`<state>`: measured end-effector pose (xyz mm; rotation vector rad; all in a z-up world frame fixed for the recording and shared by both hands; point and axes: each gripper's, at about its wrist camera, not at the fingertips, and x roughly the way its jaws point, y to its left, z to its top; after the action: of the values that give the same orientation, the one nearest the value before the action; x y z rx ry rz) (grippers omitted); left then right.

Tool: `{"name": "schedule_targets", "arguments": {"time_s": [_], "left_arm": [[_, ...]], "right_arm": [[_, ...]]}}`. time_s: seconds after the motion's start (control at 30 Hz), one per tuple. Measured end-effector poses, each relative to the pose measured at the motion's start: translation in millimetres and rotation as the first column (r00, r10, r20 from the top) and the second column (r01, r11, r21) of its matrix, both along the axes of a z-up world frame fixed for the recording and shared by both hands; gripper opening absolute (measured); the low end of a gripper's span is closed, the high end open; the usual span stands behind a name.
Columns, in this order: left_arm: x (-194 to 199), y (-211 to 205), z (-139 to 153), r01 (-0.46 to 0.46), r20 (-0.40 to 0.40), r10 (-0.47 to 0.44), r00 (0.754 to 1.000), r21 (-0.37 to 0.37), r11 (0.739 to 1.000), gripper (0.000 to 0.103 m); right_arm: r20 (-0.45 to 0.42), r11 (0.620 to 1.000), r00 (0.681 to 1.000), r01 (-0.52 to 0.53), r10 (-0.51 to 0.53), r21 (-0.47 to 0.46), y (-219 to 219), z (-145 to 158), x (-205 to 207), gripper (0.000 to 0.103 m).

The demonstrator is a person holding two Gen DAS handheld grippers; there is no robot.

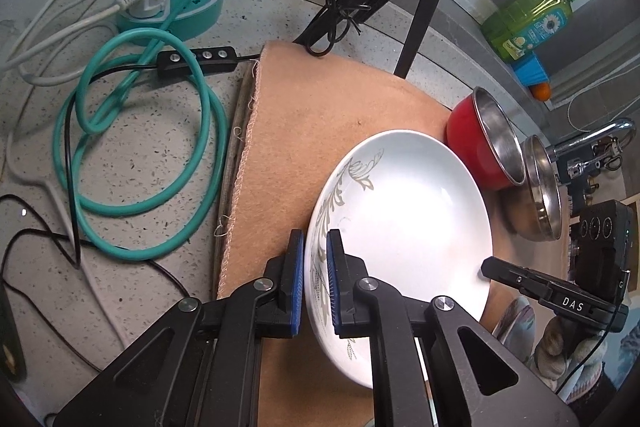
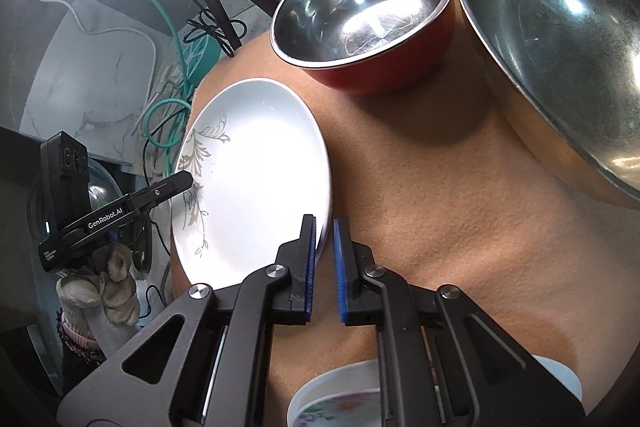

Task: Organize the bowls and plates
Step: 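Move the left gripper to the gold-leaf white plate and grasp its rim, then lower the gold-leaf plate onto the rim plate stack with the left gripper while the right gripper holds the stack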

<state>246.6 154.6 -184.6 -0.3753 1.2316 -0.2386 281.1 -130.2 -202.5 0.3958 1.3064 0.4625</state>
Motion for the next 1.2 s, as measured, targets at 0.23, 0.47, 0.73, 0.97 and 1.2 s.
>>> {"name": "schedule_targets", "arguments": {"time_s": [0.23,0.47,0.73,0.97,1.2], "left_arm": [[-0.8,-0.4,1.0,0.006,0.005,-0.006,1.000,0.010,1.000,0.007],[-3.1,-2.1,3.6,0.008,0.007,-0.009,1.000,0.010,1.000,0.007],[-8.4,-6.6,16.6,0.011,0.032,-0.012,0.999,0.002,1.000,0.007],[-13.1,-15.8,32.3,0.025,0.062,-0.025,0.998,-0.006,1.000,0.007],[-18.5,-29.8,50.2,0.045,0.093,-0.045,0.995,-0.002,0.999,0.007]], "right_arm": [[0.015,1.000,1.000,-0.008,0.008,-0.021,2.8,2.0,-1.0,0.006],[0.015,1.000,1.000,-0.009,0.009,-0.029,3.5,2.6,-0.6,0.006],[0.021,1.000,1.000,-0.004,0.005,-0.018,-3.1,9.5,-3.8,0.006],[0.044,1.000,0.999,0.008,-0.008,-0.004,-19.8,25.3,-10.4,0.006],[0.069,1.000,0.997,0.023,-0.024,0.012,-40.0,40.9,-18.8,0.006]]}}
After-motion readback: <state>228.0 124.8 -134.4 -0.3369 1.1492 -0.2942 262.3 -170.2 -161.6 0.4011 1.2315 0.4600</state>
